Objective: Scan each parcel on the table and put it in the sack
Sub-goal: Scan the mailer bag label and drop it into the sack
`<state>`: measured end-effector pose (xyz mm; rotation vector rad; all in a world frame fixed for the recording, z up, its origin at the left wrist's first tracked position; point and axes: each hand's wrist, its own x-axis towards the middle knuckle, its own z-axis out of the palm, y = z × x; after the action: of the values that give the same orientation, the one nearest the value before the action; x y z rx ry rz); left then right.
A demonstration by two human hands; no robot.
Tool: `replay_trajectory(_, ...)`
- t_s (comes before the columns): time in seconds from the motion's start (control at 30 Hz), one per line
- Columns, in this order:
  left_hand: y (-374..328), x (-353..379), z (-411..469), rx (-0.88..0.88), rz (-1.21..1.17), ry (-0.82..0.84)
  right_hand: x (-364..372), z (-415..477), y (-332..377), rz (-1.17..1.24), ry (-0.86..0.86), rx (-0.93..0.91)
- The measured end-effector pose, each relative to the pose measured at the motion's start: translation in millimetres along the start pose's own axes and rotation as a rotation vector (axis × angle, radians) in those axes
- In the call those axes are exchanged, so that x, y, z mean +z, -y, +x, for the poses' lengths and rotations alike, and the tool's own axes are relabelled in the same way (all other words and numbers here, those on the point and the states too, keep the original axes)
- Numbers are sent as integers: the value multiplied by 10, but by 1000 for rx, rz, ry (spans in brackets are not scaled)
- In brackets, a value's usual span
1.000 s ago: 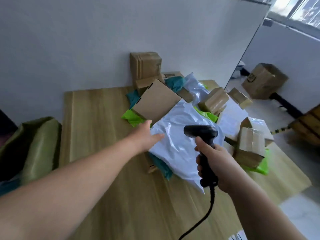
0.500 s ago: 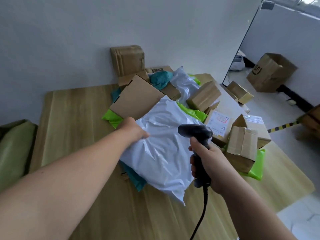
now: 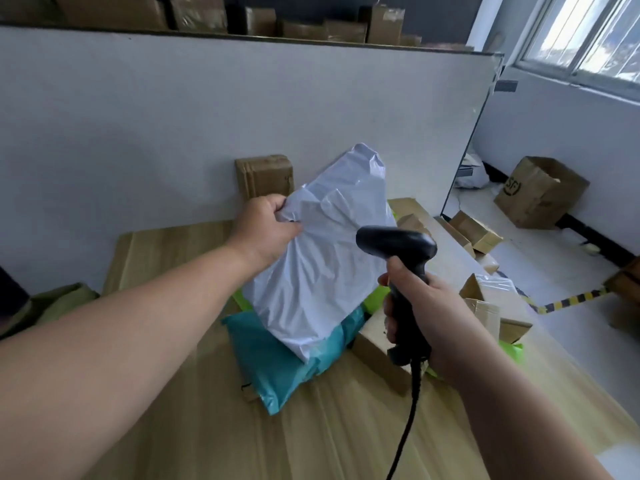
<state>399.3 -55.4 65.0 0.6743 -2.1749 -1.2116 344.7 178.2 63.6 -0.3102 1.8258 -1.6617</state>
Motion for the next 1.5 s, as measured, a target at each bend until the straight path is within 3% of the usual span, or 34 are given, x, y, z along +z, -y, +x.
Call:
replay_trajectory(0.2, -387, -130, -44, 423, 502, -87, 9, -137, 239, 44, 44, -103)
replay_trajectory(0.3, -196, -26, -248, 585, 745, 25, -5, -167, 221, 41, 44, -112)
replay_trajectory(0.5, 472, 280, -879, 555, 966, 503, -52, -106, -51, 48, 16, -9)
replay_trajectory(0.6, 630, 343, -1045, 470, 1044, 644, -77, -56, -205, 66, 15, 69)
replay_trajectory(0.7, 671, 327, -993, 265, 861, 560, -107, -10, -333, 77, 22, 139)
replay_trajectory(0.83, 737, 262, -693, 30, 676, 196, -99, 41, -457, 48, 32, 171)
replay_trajectory(0.97, 952, 175, -447, -472, 652, 21, -66, 86, -525, 25, 60, 233)
replay_trajectory(1.03, 1070, 142, -391, -727, 353, -67, -61, 119, -511, 5, 72, 255)
replay_trajectory(1.1, 1151, 123, -343, -872, 24, -115, -60, 163, -458, -8, 82, 270)
replay_trajectory(1.3, 1121, 147, -260, -1016, -266, -12, -24, 299, -285, -70, 91, 256)
replay_trajectory(1.5, 924, 105, -233, -834, -312, -55, -16, 266, -255, -94, 87, 261)
